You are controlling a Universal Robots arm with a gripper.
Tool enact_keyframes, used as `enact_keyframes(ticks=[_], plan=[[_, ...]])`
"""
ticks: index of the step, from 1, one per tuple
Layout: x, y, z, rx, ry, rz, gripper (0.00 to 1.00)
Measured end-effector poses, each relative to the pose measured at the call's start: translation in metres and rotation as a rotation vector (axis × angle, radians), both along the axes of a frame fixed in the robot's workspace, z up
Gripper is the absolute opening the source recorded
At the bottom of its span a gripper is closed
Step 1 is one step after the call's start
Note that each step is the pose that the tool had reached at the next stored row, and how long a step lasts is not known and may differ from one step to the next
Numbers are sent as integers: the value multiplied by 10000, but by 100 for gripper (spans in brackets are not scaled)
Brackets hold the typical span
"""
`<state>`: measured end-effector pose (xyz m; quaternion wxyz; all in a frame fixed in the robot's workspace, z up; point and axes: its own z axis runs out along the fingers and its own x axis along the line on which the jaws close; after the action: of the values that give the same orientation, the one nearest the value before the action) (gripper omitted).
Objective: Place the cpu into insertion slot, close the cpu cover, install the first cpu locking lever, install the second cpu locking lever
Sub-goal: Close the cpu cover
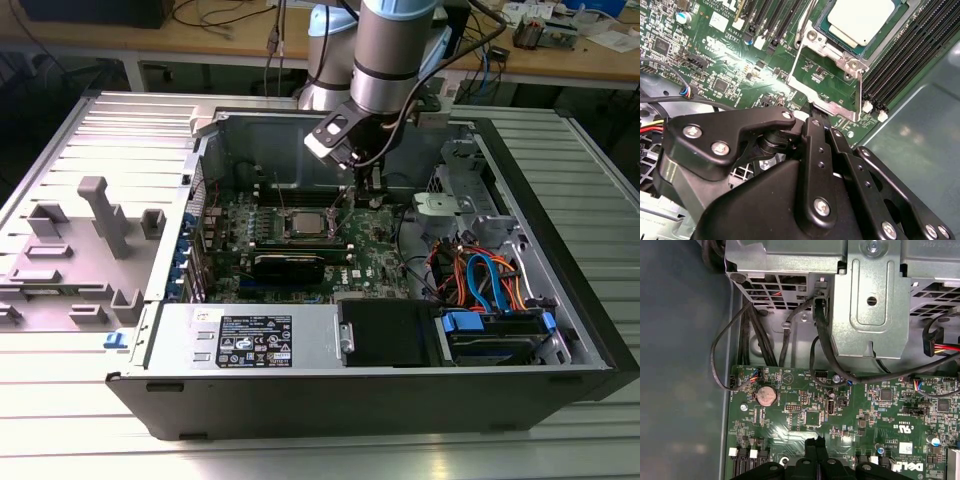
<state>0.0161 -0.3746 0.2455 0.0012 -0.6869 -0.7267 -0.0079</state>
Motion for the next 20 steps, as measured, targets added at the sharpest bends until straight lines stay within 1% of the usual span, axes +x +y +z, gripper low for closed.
enact_keyframes(ticks=[14, 20], plan=[[-84, 0, 0, -1, 0, -1, 11], [-99, 0, 0, -1, 0, 2, 11]])
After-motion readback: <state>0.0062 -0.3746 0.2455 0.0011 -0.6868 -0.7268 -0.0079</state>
